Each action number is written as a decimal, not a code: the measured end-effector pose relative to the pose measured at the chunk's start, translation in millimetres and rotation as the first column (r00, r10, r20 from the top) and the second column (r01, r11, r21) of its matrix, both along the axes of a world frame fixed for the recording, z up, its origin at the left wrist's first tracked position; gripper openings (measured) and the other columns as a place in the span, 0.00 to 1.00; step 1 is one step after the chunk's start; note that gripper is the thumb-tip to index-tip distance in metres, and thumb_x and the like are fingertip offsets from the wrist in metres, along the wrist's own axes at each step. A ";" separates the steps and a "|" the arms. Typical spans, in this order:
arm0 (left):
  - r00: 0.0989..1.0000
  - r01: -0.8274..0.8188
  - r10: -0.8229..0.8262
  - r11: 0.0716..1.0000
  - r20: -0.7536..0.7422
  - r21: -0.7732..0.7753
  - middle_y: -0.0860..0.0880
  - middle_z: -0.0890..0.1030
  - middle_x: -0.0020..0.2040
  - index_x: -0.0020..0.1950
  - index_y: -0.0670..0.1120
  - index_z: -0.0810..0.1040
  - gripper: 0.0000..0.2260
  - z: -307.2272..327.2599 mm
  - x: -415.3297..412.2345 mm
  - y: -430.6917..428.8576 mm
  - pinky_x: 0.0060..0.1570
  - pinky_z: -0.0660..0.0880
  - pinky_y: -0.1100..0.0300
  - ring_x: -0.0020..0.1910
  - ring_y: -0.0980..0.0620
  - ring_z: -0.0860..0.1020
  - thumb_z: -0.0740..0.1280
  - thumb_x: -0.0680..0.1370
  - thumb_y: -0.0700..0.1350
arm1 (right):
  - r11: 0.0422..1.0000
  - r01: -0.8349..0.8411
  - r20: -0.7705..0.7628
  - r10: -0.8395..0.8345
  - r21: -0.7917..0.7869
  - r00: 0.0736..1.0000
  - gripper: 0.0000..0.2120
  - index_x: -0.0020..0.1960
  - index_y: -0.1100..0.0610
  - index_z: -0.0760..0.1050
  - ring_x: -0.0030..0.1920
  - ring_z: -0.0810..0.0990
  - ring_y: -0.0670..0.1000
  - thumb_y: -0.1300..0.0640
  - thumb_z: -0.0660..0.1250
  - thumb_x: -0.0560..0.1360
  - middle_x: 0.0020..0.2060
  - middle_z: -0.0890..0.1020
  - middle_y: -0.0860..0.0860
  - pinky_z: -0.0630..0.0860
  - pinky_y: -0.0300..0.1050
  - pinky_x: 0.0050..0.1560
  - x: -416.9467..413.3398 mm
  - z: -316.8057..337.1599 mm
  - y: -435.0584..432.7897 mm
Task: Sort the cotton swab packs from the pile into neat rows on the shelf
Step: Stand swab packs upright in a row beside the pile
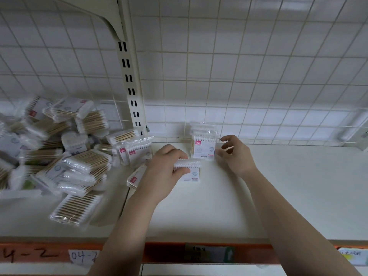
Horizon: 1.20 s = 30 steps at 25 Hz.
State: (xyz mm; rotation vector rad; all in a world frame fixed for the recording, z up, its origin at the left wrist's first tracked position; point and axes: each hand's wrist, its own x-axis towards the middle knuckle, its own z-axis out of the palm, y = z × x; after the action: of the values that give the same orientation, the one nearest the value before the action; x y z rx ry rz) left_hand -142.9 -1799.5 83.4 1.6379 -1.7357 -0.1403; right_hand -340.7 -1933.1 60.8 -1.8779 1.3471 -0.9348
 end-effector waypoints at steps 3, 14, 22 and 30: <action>1.000 0.000 -0.001 1.000 -0.024 -0.025 0.54 0.74 0.47 0.51 0.46 0.81 0.10 -0.9 -10.2 -14.6 0.44 0.64 0.74 0.49 0.54 0.73 0.74 0.71 0.43 | 0.998 -0.018 -0.198 0.006 -0.056 0.980 0.13 0.59 0.56 0.74 0.44 0.76 0.50 0.62 0.66 0.74 0.47 0.77 0.51 0.70 0.38 0.46 -16.0 -9.4 -4.9; 1.000 0.029 -0.029 0.999 0.003 -0.032 0.55 0.76 0.42 0.47 0.45 0.81 0.12 9.1 -26.9 -63.0 0.42 0.68 0.62 0.46 0.51 0.75 0.77 0.67 0.45 | 0.957 -0.063 -0.383 -0.053 -0.284 0.922 0.09 0.49 0.60 0.82 0.49 0.72 0.58 0.63 0.64 0.74 0.45 0.78 0.55 0.65 0.41 0.44 -22.4 -29.2 -5.9; 1.000 0.030 -0.030 0.998 0.005 -0.055 0.51 0.77 0.46 0.48 0.42 0.81 0.12 -3.7 -27.3 -73.8 0.43 0.63 0.66 0.46 0.53 0.71 0.77 0.67 0.43 | 0.963 -0.049 -0.344 -0.047 -0.265 0.938 0.09 0.50 0.59 0.82 0.51 0.72 0.56 0.63 0.64 0.74 0.46 0.78 0.54 0.64 0.39 0.45 -23.9 -29.3 -4.9; 0.999 0.024 -0.022 0.997 0.030 -0.076 0.51 0.76 0.45 0.45 0.42 0.81 0.09 -7.2 -25.9 -84.5 0.44 0.62 0.67 0.48 0.49 0.71 0.76 0.68 0.41 | 0.962 -0.048 -0.333 -0.046 -0.269 0.942 0.09 0.50 0.58 0.82 0.51 0.72 0.56 0.62 0.65 0.74 0.46 0.78 0.53 0.64 0.38 0.46 -25.4 -30.0 -6.5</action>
State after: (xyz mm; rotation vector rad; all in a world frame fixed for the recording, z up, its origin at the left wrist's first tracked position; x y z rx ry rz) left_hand -168.9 -1884.1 76.2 1.5721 -1.7609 -0.0604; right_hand -366.1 -1939.6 30.8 -2.3349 1.4701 -0.8617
